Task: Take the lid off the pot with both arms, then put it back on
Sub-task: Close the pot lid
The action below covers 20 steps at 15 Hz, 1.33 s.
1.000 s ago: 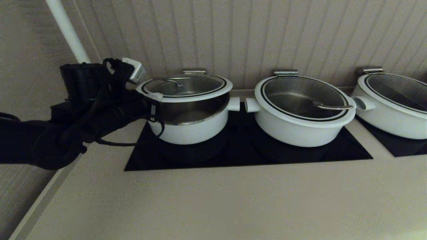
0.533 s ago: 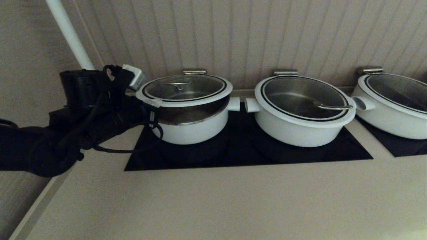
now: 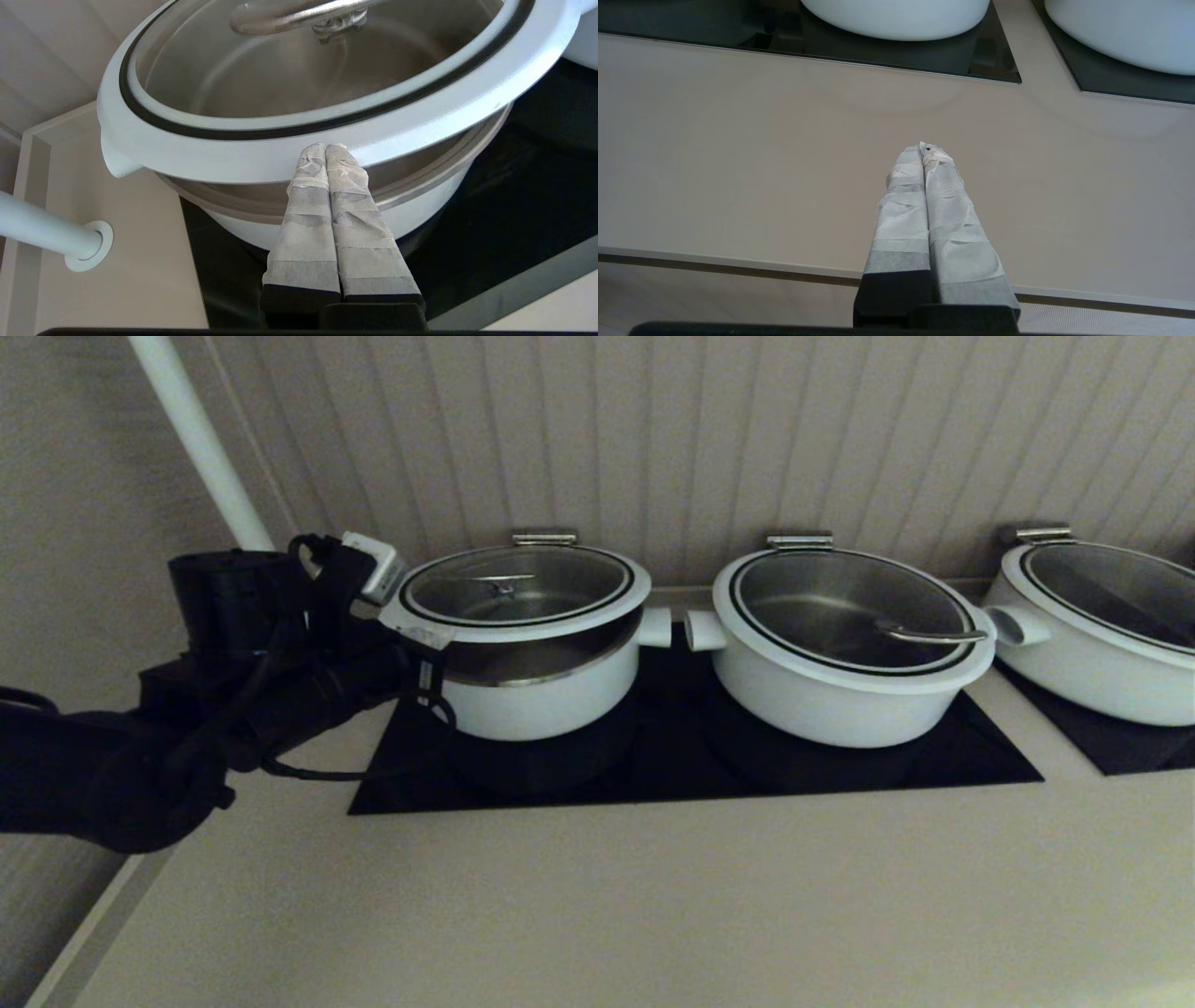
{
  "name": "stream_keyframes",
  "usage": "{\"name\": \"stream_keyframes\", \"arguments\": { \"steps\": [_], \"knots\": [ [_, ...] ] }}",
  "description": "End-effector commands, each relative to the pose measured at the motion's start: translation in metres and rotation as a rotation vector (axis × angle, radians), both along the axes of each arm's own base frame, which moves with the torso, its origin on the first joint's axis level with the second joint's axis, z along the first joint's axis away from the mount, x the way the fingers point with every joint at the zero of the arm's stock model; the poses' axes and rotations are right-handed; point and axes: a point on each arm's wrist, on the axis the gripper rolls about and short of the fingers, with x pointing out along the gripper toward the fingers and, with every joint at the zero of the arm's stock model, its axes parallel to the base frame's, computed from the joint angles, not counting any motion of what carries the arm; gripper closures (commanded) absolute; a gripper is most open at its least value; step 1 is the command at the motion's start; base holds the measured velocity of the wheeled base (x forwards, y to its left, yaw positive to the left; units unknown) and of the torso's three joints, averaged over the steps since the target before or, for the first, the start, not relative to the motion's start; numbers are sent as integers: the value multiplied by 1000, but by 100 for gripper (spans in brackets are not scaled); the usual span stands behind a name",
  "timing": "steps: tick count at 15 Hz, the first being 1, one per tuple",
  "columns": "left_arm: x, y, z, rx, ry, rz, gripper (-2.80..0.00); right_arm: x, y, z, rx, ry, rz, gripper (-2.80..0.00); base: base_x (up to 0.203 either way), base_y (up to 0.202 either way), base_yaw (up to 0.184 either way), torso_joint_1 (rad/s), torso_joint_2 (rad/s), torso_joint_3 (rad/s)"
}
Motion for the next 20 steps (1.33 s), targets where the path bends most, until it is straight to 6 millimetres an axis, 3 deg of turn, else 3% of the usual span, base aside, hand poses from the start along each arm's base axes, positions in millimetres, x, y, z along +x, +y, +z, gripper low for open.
{"name": "stream_keyframes", "arguments": {
  "steps": [1,10,20],
  "knots": [
    [5,-2,-6,3,4,-2,0,0,0,0,-1,0,1,0,0,0,0,0,0,0],
    [17,-5,-16,6,17,-3,0,0,0,0,-1,-1,0,0,0,0,0,0,0,0],
    [17,-5,-25,15,48,-3,0,0,0,0,-1,0,1,0,0,0,0,0,0,0]
  ]
}}
